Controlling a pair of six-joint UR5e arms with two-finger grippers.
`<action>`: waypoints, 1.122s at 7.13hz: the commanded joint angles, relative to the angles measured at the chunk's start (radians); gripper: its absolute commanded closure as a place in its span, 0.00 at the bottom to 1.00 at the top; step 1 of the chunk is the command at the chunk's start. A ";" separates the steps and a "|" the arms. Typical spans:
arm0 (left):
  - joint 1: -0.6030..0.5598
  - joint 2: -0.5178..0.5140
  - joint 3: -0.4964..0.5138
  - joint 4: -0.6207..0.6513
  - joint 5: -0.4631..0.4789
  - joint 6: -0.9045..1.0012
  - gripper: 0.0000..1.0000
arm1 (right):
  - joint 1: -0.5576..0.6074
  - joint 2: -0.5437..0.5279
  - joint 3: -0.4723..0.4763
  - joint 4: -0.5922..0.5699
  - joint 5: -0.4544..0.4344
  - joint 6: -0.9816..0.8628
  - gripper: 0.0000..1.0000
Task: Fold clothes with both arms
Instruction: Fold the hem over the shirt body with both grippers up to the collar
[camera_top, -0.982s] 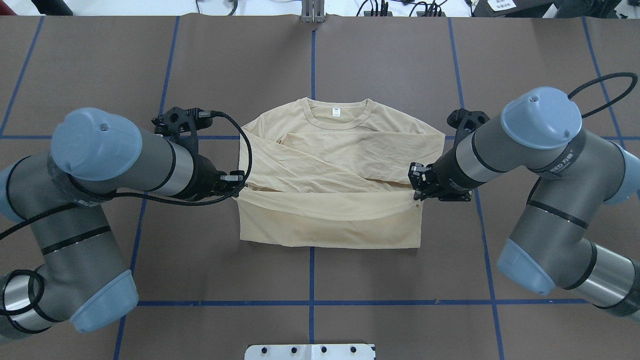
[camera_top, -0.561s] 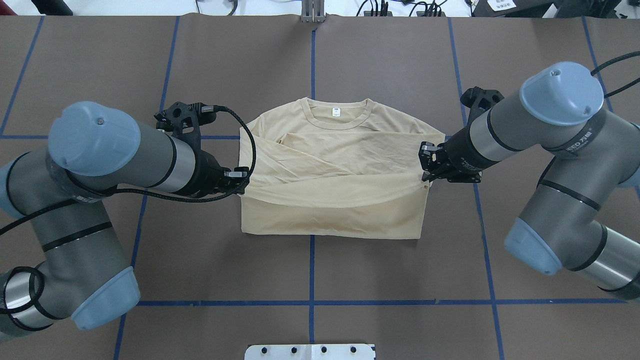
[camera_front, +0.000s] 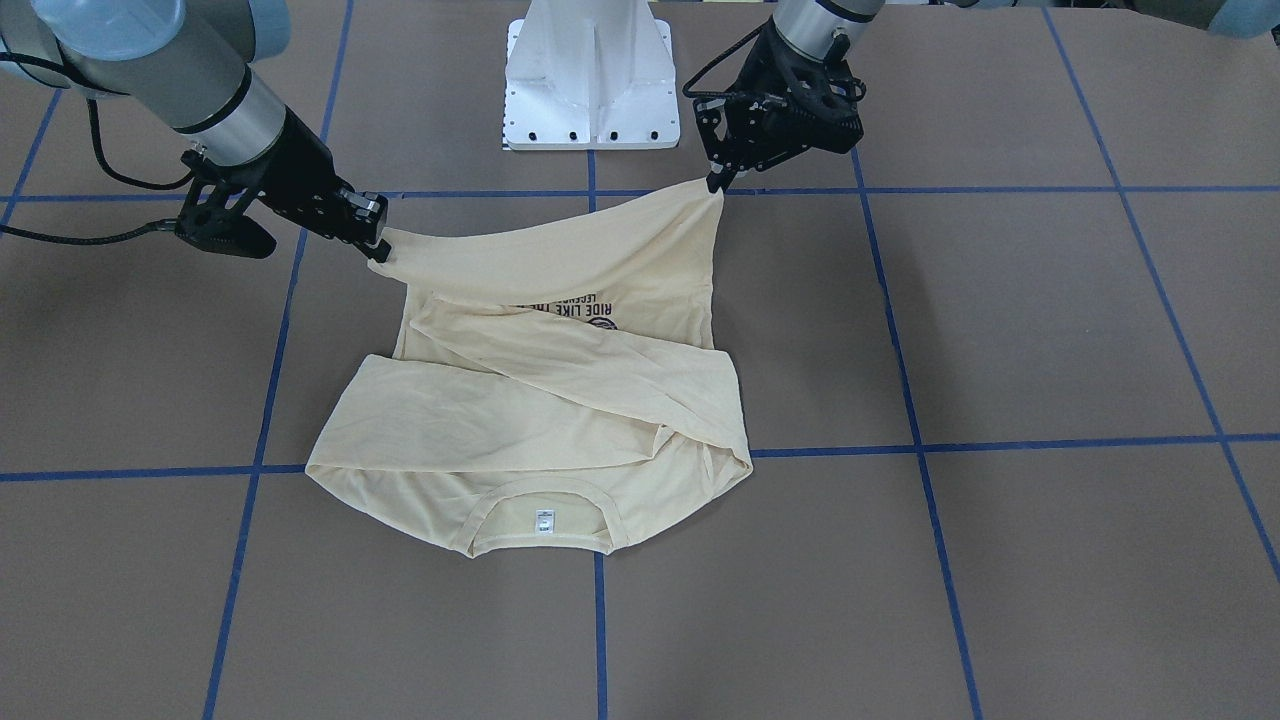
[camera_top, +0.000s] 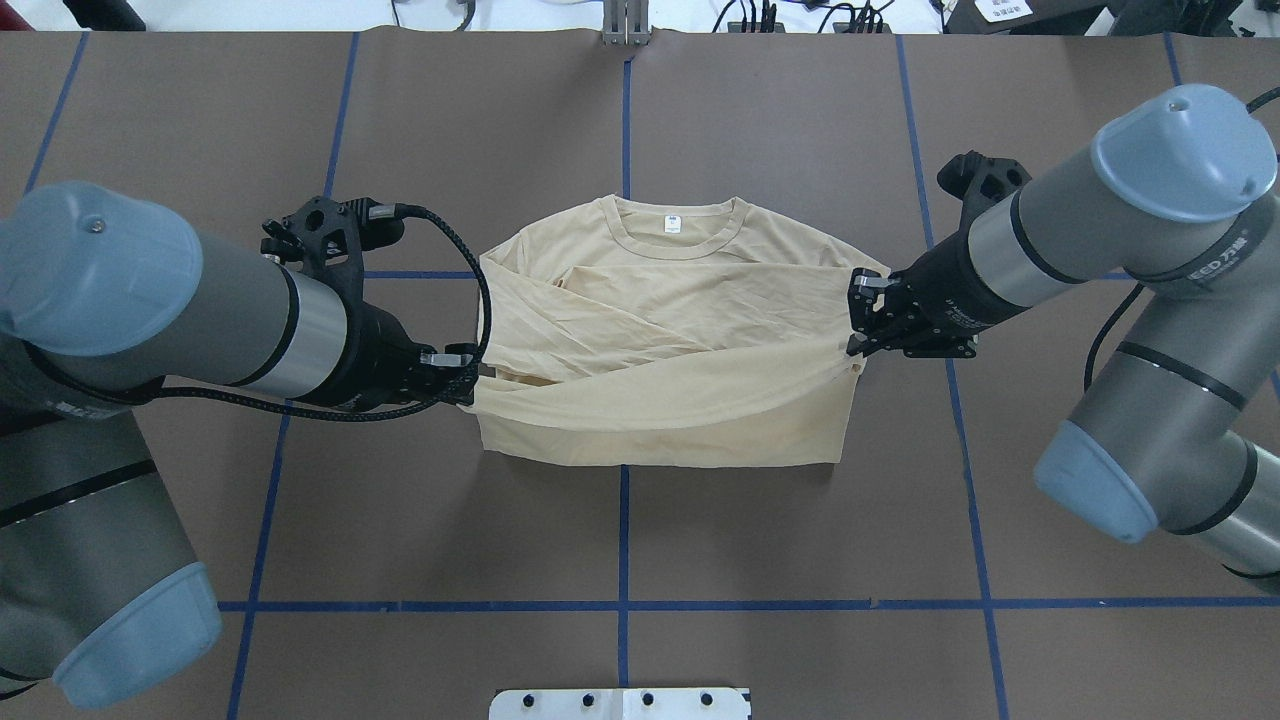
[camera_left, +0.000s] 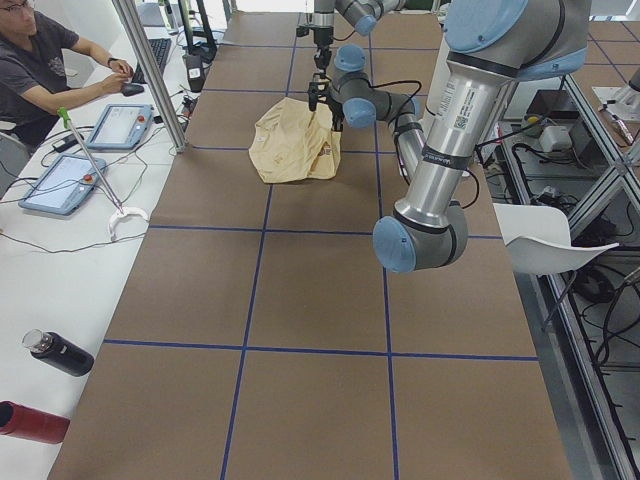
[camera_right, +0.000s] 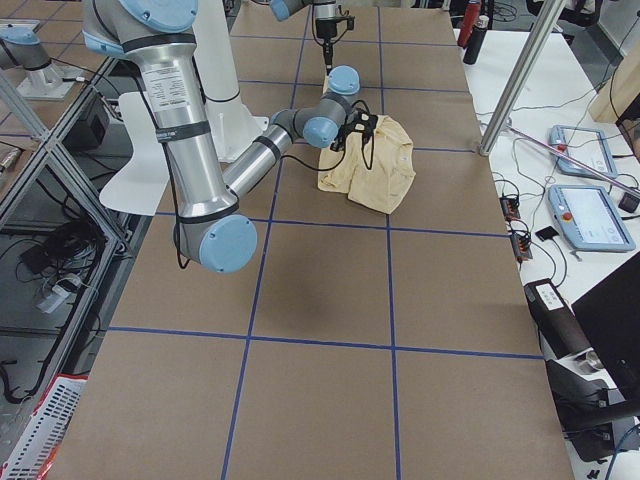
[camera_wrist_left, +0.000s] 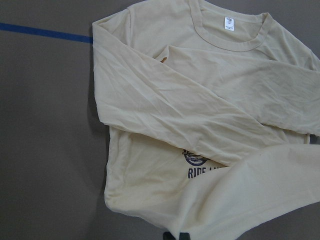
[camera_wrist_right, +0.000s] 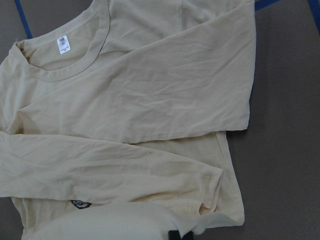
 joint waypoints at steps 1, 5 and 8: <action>-0.063 -0.018 0.041 0.001 0.003 0.043 1.00 | 0.065 0.007 -0.020 0.002 0.012 -0.004 1.00; -0.128 -0.139 0.418 -0.272 0.008 0.083 1.00 | 0.090 0.203 -0.346 0.010 -0.020 -0.116 1.00; -0.163 -0.179 0.630 -0.468 0.012 0.086 1.00 | 0.090 0.261 -0.466 0.051 -0.048 -0.119 1.00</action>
